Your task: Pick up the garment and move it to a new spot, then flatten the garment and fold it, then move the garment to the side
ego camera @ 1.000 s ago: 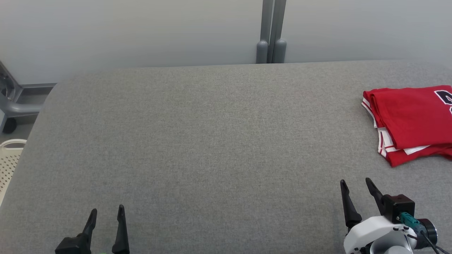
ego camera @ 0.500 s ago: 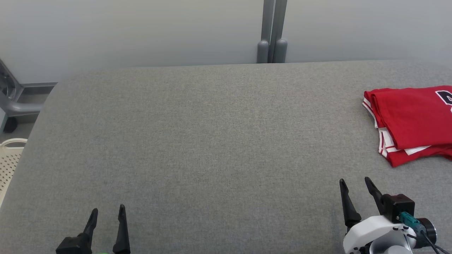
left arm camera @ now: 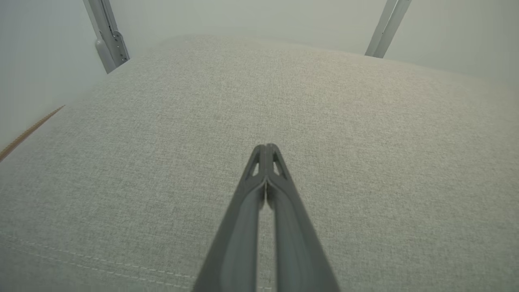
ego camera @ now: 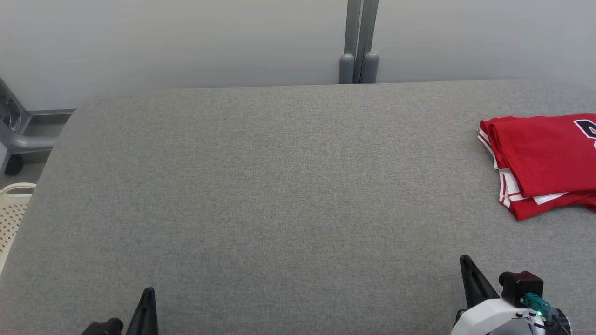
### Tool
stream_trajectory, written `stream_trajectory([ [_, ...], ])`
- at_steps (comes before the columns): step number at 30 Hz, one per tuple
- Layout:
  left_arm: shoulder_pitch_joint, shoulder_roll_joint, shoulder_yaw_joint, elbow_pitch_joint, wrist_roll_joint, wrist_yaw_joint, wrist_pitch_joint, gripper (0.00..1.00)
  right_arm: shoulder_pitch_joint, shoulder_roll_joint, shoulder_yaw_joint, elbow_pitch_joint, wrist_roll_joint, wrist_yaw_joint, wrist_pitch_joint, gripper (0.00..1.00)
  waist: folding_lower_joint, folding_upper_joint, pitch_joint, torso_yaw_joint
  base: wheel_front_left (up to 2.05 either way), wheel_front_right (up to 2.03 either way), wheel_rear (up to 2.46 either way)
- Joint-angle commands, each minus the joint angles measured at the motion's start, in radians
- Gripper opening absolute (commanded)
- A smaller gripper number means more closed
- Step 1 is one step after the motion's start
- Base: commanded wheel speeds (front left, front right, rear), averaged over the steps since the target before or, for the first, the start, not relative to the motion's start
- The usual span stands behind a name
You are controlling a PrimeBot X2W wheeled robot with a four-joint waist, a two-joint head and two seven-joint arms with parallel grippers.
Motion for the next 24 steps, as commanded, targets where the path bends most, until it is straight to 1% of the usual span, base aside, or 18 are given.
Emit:
stream_trajectory([
  [1, -0.02, 0.003, 0.011, -0.011, -0.046, -0.001, 0.015, 0.0, -0.021, -0.003, -0.01, -0.014, 0.048, 0.0, 0.013, 0.0, 0.0, 0.0, 0.0, 0.0, 0.0, 0.0, 0.0],
  [12, -0.047, 0.004, 0.021, -0.03, -0.253, -0.002, 0.076, 0.0, -0.013, -0.004, -0.011, -0.063, 0.272, 0.0, 0.052, 0.0, 0.0, 0.0, 0.001, -0.001, 0.0, 0.0, 0.0],
  [24, -0.074, 0.005, 0.032, -0.047, -0.448, -0.004, 0.134, 0.0, -0.009, -0.006, -0.015, -0.105, 0.481, 0.0, 0.091, 0.0, 0.0, 0.0, 0.002, -0.002, 0.0, 0.0, 0.0],
])
